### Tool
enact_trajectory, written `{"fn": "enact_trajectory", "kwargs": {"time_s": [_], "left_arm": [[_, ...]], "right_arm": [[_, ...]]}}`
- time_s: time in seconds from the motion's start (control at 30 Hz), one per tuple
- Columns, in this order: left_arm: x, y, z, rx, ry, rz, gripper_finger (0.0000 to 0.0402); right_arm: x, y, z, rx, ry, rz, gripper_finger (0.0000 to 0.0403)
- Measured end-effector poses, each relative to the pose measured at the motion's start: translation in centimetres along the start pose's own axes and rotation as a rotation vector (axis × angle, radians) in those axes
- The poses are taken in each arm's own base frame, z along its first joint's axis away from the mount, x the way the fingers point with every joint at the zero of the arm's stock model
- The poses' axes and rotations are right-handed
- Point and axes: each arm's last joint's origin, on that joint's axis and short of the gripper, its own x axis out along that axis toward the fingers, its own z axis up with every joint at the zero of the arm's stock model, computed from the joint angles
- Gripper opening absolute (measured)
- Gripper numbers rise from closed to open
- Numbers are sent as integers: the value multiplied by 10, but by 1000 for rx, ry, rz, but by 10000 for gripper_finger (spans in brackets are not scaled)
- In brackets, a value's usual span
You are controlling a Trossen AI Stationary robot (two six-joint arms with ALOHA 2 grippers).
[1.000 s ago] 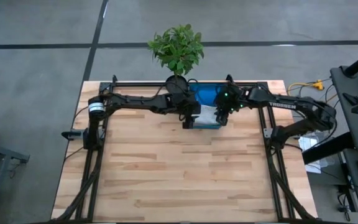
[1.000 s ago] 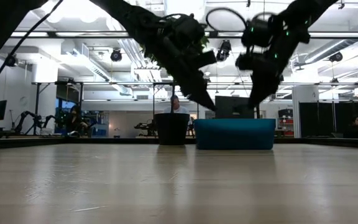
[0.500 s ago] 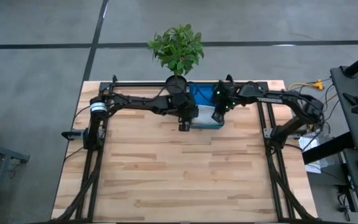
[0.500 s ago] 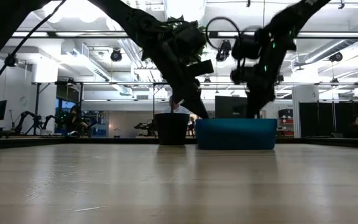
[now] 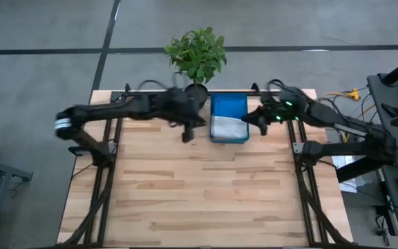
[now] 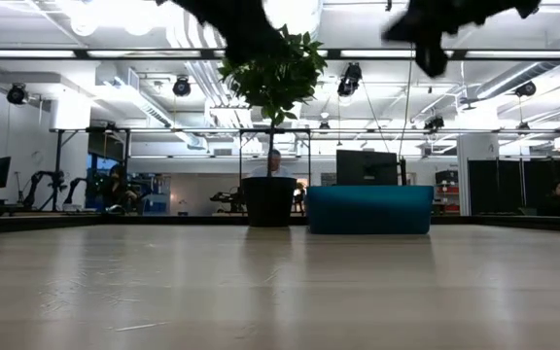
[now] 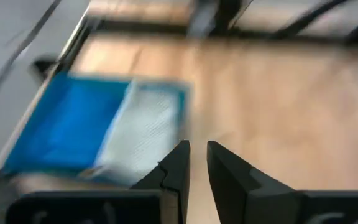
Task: Fold microfiber towels
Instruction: Return to Home Position
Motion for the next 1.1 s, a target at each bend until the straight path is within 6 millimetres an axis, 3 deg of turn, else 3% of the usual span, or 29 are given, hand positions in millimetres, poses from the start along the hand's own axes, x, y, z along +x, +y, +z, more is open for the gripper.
{"fn": "enact_trajectory", "kwargs": {"time_s": [0.13,0.27,0.37,0.57,0.7,0.83,0.93,1.0,1.1], "left_arm": [[-48,-18,1,-132,-255,-112,40],[-73,-27,-6,-190,-534,-162,40],[-90,-29,-4,-201,-799,-206,40],[-140,-24,9,-256,-1235,-230,40],[-182,-25,19,-236,-1345,-204,40],[-232,-31,19,-136,-1448,-151,40],[-270,-37,4,-82,-1461,-64,40],[-280,-38,-10,-106,-1396,31,40],[-300,-42,-40,-156,-1337,110,40]], "right_arm": [[-9,29,-6,-10,-310,298,49],[-9,49,-6,-73,-742,527,49],[-8,53,0,-9,-1008,591,52],[-26,66,32,-81,-1292,635,68],[-58,79,58,-175,-1396,579,83],[-113,89,67,-304,-1475,472,94],[-159,89,58,-381,-1538,330,97],[-186,85,45,-375,-1605,296,96],[-205,74,20,-317,-1654,308,90]]}}
